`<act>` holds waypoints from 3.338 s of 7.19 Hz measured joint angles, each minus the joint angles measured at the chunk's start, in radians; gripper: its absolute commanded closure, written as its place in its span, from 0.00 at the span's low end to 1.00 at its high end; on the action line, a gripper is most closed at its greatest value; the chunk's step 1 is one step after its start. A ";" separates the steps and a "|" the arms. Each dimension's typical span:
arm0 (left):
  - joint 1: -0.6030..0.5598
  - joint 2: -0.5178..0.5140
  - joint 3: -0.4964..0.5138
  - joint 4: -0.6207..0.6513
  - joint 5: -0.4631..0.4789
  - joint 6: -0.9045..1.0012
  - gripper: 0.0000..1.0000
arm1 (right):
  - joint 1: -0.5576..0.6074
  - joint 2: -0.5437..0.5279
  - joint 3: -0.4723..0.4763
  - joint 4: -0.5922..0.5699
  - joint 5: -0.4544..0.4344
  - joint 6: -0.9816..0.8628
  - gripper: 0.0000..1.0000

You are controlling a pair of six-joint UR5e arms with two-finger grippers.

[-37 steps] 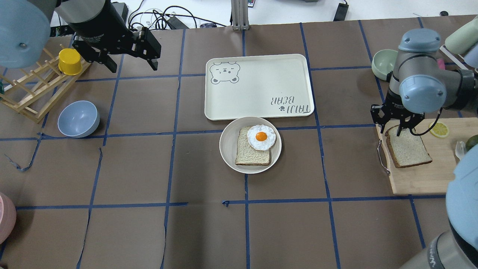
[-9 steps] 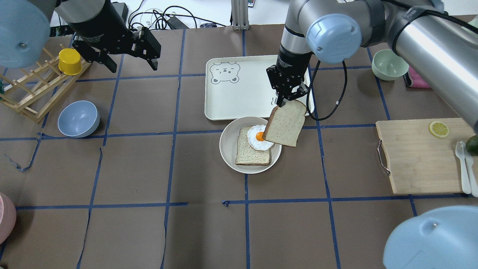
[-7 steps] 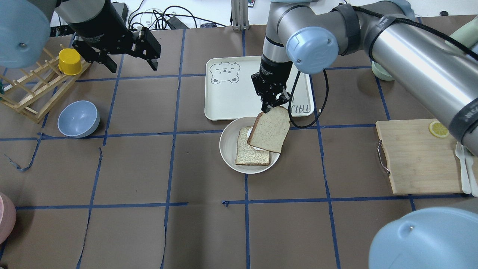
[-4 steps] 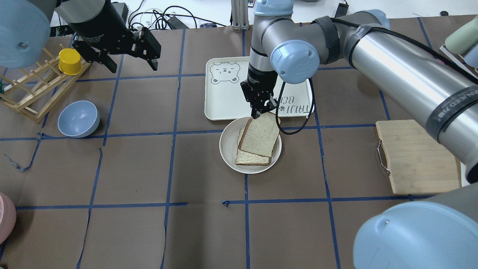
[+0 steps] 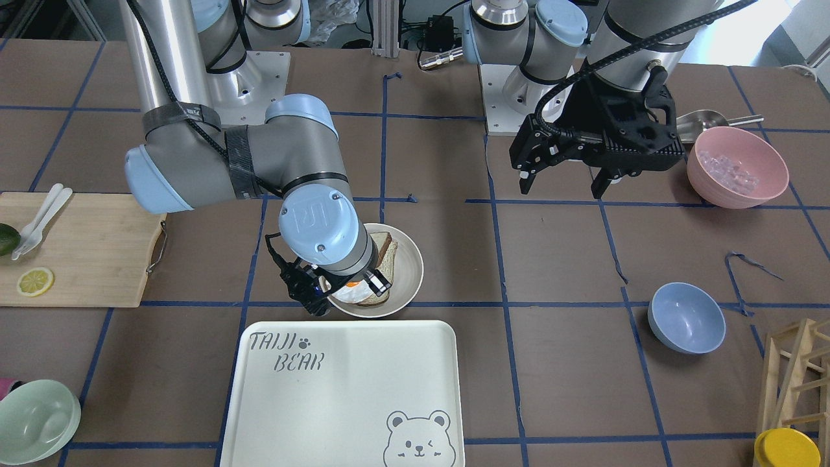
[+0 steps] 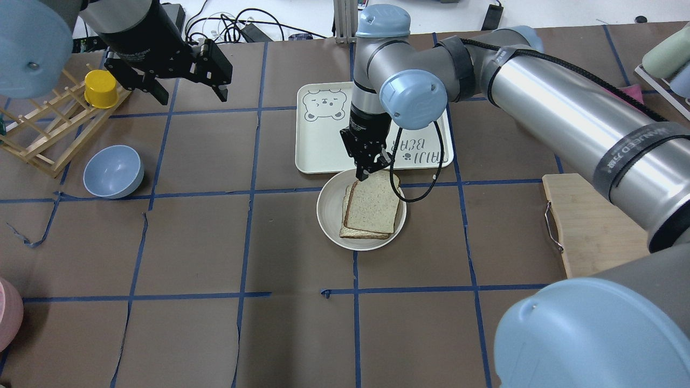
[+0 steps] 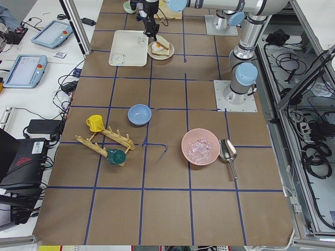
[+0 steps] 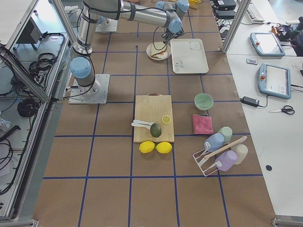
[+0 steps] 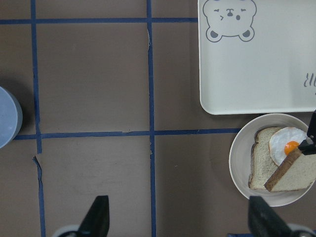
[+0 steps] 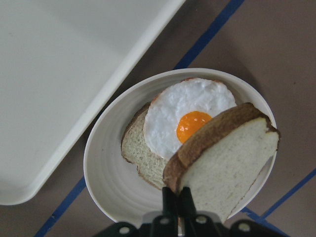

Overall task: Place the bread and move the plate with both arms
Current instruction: 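Lower the bread onto the fried egg and open the right gripper, then reach the left gripper toward the plate rim while the right gripper withdraws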

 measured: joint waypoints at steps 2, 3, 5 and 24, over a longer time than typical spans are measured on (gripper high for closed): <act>0.000 0.000 0.000 0.000 0.000 0.000 0.00 | 0.002 0.012 -0.001 -0.015 0.011 -0.006 1.00; 0.000 0.000 0.000 -0.001 0.000 0.000 0.00 | 0.003 0.014 -0.002 -0.026 0.029 -0.011 0.98; 0.000 0.000 0.000 -0.001 0.000 0.000 0.00 | 0.003 0.019 -0.002 -0.045 0.051 -0.016 0.58; -0.171 -0.131 -0.470 0.575 -0.092 -0.334 0.01 | -0.252 -0.424 0.060 0.102 -0.137 -1.039 0.00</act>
